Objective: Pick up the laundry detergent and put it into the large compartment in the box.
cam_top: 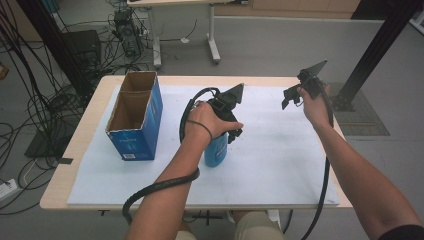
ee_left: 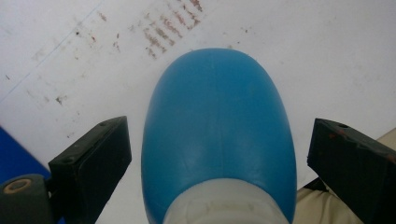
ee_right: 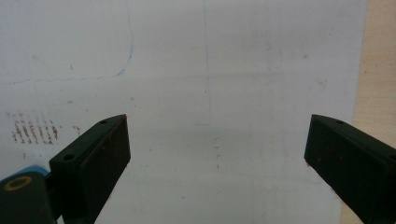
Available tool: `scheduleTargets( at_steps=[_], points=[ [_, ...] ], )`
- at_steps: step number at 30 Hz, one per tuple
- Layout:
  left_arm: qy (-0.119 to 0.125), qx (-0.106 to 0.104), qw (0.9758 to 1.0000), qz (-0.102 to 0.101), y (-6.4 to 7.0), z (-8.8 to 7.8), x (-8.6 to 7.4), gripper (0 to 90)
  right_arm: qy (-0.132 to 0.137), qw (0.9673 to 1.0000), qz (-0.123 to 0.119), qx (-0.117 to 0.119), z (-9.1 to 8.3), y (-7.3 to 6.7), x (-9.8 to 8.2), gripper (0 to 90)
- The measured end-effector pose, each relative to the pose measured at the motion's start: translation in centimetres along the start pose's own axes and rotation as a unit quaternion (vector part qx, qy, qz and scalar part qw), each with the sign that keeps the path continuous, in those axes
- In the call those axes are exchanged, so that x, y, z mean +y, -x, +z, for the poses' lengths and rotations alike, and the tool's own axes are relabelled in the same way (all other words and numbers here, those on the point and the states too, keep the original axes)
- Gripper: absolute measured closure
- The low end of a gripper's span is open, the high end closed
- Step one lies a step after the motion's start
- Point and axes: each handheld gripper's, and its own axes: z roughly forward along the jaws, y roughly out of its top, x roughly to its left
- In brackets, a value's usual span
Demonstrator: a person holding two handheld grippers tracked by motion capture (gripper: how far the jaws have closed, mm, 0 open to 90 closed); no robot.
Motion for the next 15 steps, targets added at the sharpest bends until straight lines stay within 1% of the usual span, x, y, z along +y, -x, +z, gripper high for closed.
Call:
scheduleTargets(
  at_steps=[15],
  points=[
    [0.001, 0.004, 1.0000, 0.002, 0.22, -0.12, 0.05, 6.9, 0.000, 1.0000, 0.000, 0.004, -0.05, 0.19, 0.02, 7.0]
  ],
)
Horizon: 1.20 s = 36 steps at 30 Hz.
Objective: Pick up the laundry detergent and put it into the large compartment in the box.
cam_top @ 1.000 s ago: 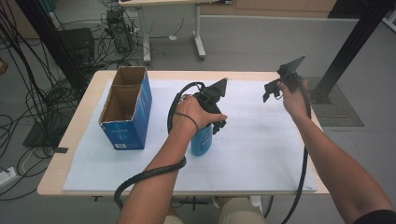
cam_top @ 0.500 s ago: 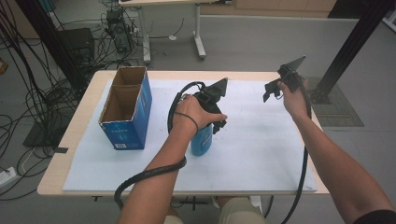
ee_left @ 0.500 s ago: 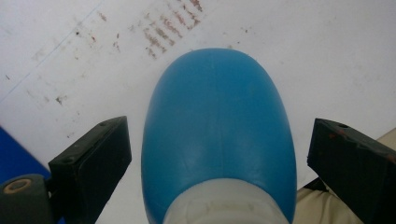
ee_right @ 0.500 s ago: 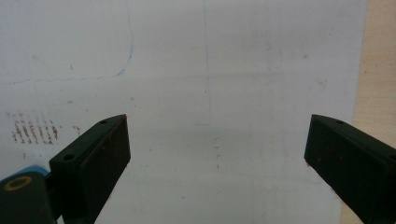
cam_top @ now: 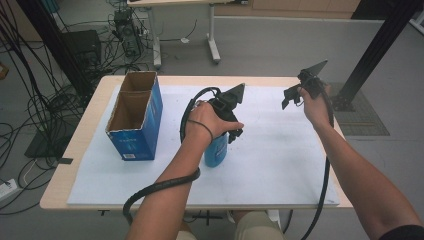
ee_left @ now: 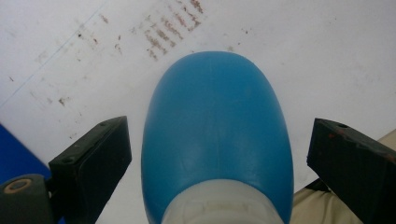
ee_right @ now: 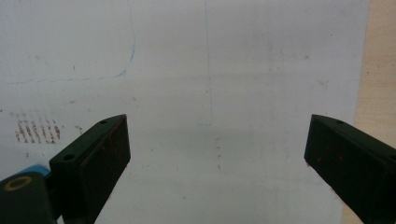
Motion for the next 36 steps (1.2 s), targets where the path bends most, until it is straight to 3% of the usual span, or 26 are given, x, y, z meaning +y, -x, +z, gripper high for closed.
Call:
scheduleTargets(
  at_steps=[36],
  points=[
    [0.008, 0.007, 0.9999, 0.001, 0.29, -0.28, -0.29, 6.8, -0.001, 1.0000, -0.001, 0.002, -0.11, -0.03, -0.12, 7.0]
  ],
)
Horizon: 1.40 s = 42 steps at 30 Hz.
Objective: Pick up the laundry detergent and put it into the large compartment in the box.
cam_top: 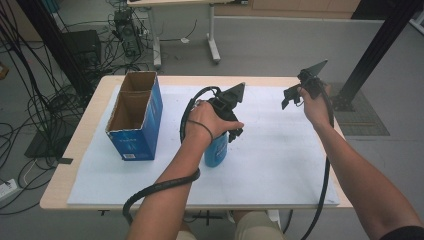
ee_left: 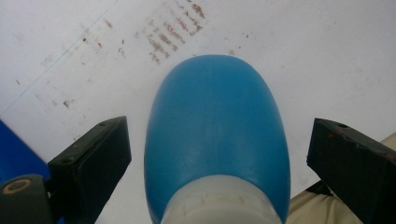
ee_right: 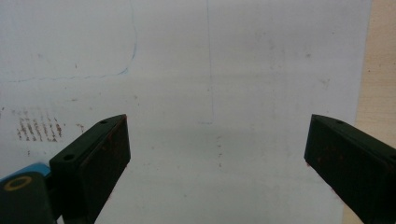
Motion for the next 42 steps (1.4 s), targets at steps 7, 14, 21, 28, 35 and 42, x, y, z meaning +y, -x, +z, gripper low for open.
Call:
scheduleTargets(
  at_steps=[7, 14, 21, 28, 35, 42],
  points=[
    [0.000, 0.000, 1.0000, 0.000, 0.02, -0.05, -0.04, 6.7, 0.001, 1.0000, -0.001, 0.001, -0.06, -0.01, -0.05, 7.0],
    [0.001, 0.001, 1.0000, 0.000, -0.08, -0.10, -0.09, 6.7, 0.000, 1.0000, -0.001, 0.001, 0.02, -0.14, 0.00, 7.0],
    [0.001, 0.002, 1.0000, 0.000, -0.09, -0.08, -0.09, 6.8, 0.001, 1.0000, -0.002, 0.000, 0.07, -0.23, -0.01, 7.0],
    [0.000, 0.002, 1.0000, 0.000, -0.03, -0.09, -0.08, 7.3, -0.001, 1.0000, -0.003, -0.001, 0.07, -0.27, 0.02, 7.0],
    [0.001, 0.003, 1.0000, -0.003, 0.02, -0.13, -0.26, 7.7, -0.002, 1.0000, 0.000, 0.001, 0.04, -0.39, 0.01, 7.0],
    [0.001, 0.005, 1.0000, 0.002, 0.01, -0.17, -0.34, 8.8, 0.000, 1.0000, -0.005, 0.000, 0.10, -0.42, -0.05, 7.0]
  ],
)
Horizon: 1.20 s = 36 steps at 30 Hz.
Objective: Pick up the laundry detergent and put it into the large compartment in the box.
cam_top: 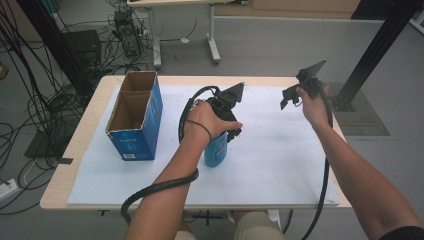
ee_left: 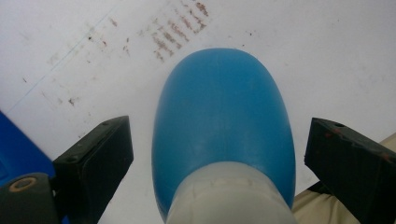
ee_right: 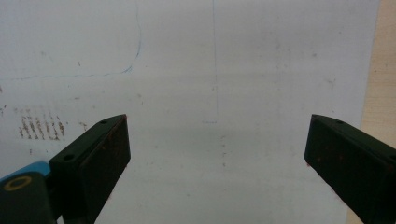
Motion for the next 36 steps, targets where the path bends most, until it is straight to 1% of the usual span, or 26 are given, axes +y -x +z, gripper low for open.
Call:
scheduleTargets(
  at_steps=[12, 23, 29, 31, 33, 35, 36],
  points=[
    [0.000, 0.001, 1.0000, 0.001, 0.05, 0.01, -0.06, 11.6, 0.000, 1.0000, 0.000, 0.000, 0.04, -0.17, -0.01, 7.0],
    [0.000, 0.006, 1.0000, 0.003, 0.16, 0.03, -0.25, 16.4, 0.000, 1.0000, -0.001, 0.000, 0.04, -0.35, -0.05, 7.0],
    [0.002, 0.007, 1.0000, 0.005, 0.23, -0.09, -0.33, 20.8, 0.002, 1.0000, -0.001, 0.000, -0.02, -0.32, -0.11, 7.0],
    [0.002, 0.008, 1.0000, 0.006, 0.24, -0.12, -0.34, 24.1, 0.001, 1.0000, -0.001, 0.000, -0.02, -0.32, -0.11, 7.0],
    [0.000, 0.008, 1.0000, 0.006, 0.26, -0.13, -0.32, 24.7, 0.001, 1.0000, -0.001, 0.000, -0.02, -0.32, -0.11, 7.0],
    [0.001, 0.009, 0.9999, 0.006, 0.30, -0.13, -0.35, 28.8, 0.001, 1.0000, -0.001, 0.001, 0.01, -0.35, -0.10, 7.0],
    [0.002, 0.009, 0.9999, 0.008, 0.29, -0.14, -0.37, 28.8, 0.001, 1.0000, -0.001, 0.001, 0.01, -0.35, -0.10, 7.0]
  ],
)
